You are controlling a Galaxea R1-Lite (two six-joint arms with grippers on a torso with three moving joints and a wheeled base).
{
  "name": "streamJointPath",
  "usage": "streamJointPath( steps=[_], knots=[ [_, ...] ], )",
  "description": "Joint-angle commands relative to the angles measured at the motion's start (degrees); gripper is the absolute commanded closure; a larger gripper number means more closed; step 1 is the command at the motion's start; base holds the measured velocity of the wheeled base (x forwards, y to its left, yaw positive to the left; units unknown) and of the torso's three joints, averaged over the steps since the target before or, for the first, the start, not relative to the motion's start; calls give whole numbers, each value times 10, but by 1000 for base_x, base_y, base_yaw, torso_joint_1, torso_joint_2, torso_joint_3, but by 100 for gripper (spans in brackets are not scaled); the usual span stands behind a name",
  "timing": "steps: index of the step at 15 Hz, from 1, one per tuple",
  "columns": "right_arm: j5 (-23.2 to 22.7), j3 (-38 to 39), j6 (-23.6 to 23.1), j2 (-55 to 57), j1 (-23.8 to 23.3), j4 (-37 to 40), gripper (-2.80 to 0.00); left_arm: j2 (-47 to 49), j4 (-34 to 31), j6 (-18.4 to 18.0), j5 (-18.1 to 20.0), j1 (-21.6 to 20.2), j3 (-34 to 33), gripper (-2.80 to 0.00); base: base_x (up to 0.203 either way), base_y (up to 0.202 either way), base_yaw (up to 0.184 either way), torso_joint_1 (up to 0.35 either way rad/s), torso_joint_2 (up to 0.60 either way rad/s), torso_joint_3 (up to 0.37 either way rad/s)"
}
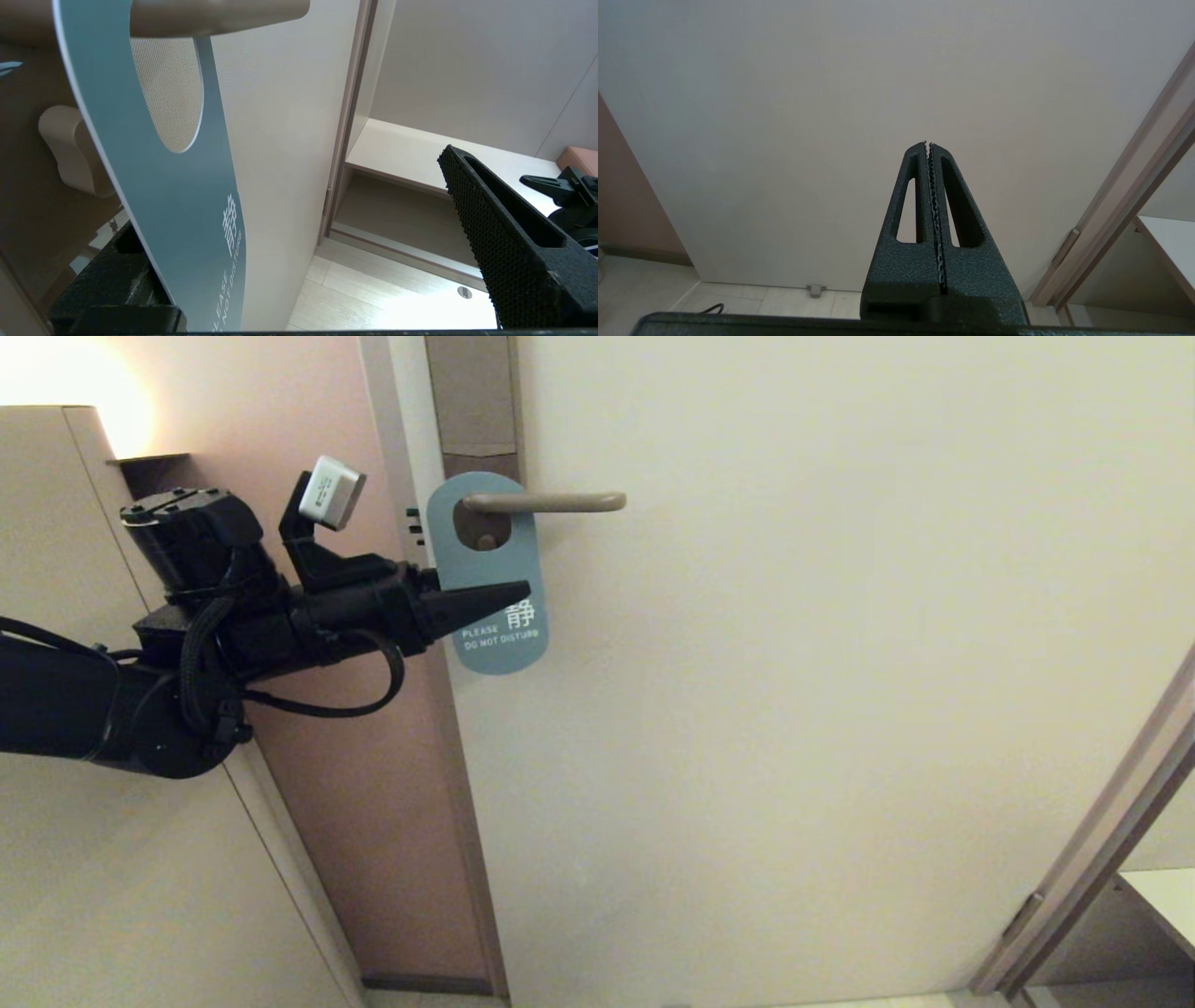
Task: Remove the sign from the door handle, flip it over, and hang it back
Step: Take down the sign
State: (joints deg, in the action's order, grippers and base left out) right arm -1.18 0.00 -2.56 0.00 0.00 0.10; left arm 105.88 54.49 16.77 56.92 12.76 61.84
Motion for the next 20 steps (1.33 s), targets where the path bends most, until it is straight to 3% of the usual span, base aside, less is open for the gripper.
streamJointPath(
  steps=[1,20],
  knots=[
    [0,0,0,0,0,0,0,1,4,1,3,-1,-4,-280,0,0,0,0,0,0],
    [0,0,0,0,0,0,0,26,23,1,-17,23,-6,-280,0,0,0,0,0,0]
  ],
)
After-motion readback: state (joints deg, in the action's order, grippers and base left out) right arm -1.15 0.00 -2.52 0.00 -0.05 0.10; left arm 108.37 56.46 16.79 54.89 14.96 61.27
